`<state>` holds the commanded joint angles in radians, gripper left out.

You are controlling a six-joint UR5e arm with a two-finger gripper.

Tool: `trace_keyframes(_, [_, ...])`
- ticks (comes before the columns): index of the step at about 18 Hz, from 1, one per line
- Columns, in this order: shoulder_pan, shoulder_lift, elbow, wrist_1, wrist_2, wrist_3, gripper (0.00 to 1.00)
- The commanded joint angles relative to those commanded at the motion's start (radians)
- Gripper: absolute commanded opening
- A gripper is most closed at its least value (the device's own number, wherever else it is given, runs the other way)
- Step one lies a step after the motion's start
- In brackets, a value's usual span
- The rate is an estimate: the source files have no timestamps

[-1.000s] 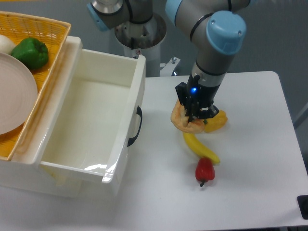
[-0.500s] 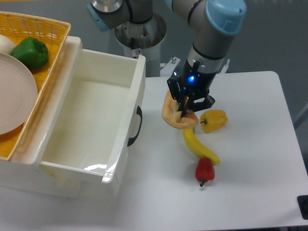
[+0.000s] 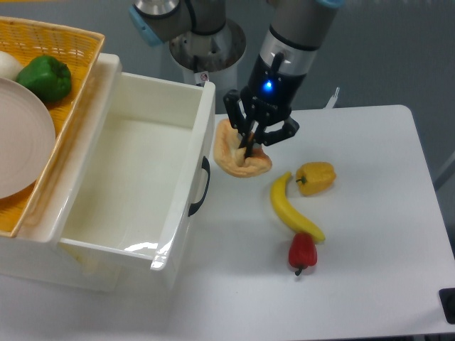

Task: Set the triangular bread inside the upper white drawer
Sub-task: 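Carry the bread over the open white drawer and lower it inside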

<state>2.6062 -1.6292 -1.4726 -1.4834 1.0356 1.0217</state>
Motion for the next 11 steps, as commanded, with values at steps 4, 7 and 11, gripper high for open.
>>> trace_keyframes(4, [-0.031,0.012,-0.002,0.002,-0.023,-0.022,0.09])
trace_keyframes(7, [-0.07,0.014,-0.006,-0.002,-0.017,-0.023,0.09])
trace_keyframes(11, [-0.098,0.014,-0.015,-0.008,-0.011,-0.026,0.09])
